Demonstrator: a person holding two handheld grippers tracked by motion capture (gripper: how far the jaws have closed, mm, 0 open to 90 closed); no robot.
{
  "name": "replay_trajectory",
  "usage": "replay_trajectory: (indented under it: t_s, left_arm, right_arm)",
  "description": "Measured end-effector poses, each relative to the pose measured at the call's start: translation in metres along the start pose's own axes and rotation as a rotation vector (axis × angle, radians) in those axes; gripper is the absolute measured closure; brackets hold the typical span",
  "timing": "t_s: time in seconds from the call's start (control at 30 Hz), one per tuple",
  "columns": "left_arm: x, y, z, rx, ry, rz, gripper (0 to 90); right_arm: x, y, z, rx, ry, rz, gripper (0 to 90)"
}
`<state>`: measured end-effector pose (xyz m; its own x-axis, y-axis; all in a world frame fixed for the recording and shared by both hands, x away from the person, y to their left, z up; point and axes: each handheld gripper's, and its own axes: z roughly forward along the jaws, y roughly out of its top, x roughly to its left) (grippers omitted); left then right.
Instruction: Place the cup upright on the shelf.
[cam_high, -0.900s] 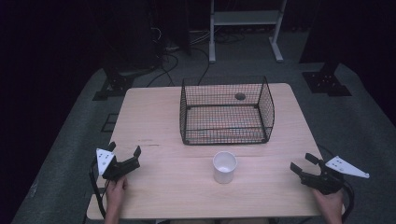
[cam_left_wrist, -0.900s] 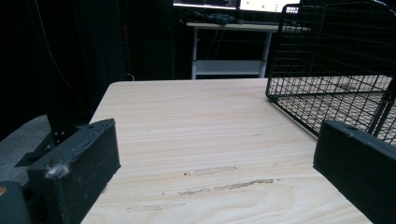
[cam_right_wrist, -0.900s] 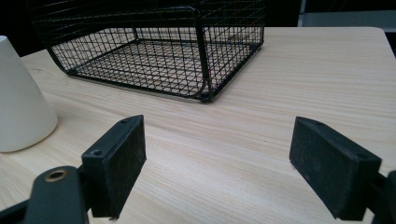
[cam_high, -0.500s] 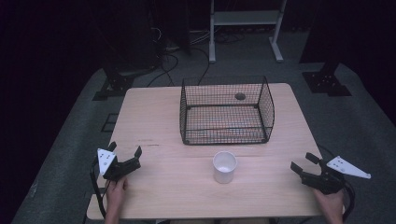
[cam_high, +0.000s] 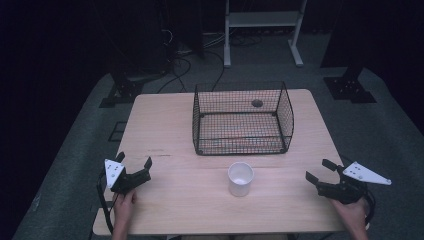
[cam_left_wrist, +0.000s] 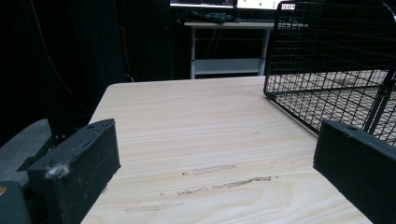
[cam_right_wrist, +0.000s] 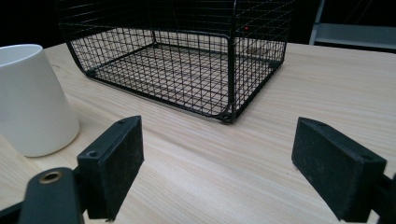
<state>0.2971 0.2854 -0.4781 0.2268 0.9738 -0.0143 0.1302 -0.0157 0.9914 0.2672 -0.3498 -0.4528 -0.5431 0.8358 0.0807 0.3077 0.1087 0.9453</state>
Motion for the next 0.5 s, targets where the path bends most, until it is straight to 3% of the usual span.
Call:
replay_trajectory:
  t_s: [0.03,0.07,0.13,0.5]
  left_arm:
    - [0.0,0.0,0.0,0.0,0.0,0.0,0.0]
    - [0.0,0.0,0.0,0.0,-0.002,0.004,0.0]
    - [0.0,0.0,0.0,0.0,-0.004,0.007,0.0]
    - [0.0,0.0,0.0,-0.002,-0.007,0.007,0.0]
  right_arm:
    - [0.0,0.0,0.0,0.0,0.0,0.0,15.2]
    - [0.0,0.002,0.0,-0.014,0.039,0.031,15.2]
    - [0.002,0.004,0.001,-0.011,0.027,0.008,15.2]
    - [0.01,0.01,0.007,-0.003,0.05,-0.021,15.2]
